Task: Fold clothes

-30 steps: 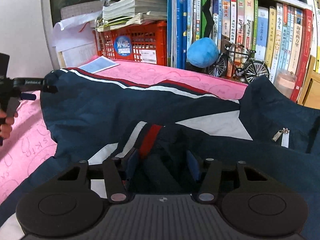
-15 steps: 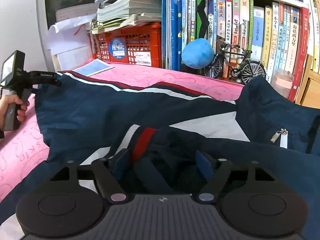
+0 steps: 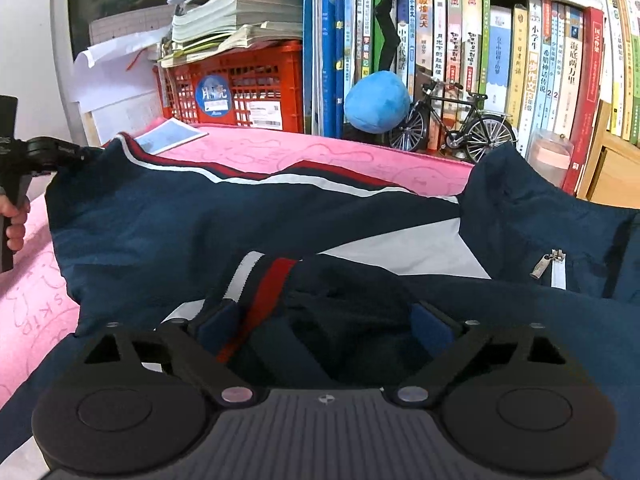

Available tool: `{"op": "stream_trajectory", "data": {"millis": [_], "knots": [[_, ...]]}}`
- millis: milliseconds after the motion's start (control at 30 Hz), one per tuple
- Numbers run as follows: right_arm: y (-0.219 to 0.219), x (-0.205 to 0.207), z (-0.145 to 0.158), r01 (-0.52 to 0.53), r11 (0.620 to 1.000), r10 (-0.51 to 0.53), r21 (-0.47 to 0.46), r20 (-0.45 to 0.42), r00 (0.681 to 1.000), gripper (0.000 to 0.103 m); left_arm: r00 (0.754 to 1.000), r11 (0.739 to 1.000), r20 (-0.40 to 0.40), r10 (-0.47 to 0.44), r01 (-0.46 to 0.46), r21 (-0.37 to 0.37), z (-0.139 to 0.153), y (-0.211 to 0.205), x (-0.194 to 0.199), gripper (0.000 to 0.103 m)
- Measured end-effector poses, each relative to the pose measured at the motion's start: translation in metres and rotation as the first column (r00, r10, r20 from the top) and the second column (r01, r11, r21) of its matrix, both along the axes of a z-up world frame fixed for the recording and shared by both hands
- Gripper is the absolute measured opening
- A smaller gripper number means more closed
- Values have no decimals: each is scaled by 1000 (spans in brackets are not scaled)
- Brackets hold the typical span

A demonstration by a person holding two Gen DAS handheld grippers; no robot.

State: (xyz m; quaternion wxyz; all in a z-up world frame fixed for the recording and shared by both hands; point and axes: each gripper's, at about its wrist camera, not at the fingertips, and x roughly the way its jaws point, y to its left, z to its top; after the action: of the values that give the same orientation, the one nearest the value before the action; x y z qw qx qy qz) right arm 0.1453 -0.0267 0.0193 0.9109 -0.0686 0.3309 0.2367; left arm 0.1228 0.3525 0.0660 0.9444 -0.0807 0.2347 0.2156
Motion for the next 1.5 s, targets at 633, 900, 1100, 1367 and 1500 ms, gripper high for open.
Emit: {"op": "stream_trajectory", "data": {"millis": [633,900,1100,1367,1500], "knots": [[-96,-26,32,138,970,-122,199,-93,988,98,790,773,-55,-610,609,178,8,-203,-22,11],[-81,-18,66,71,977,-59,201,-64,996,103,771,760,-181,-611,635,139,-13,-220,-35,40],[11,-18,70,-145,988,143,48,58,988,102,768,744,-116,-630,639,196,-5,-192,-100,98],[132,12,42,-191,944,217,-268,72,973,88,852,839,-102,-514,524,144,-14,-153,-111,98],[118,23,31,-136,967,138,-214,-8,990,32,866,862,-73,-494,499,90,-12,-142,-109,97]]}}
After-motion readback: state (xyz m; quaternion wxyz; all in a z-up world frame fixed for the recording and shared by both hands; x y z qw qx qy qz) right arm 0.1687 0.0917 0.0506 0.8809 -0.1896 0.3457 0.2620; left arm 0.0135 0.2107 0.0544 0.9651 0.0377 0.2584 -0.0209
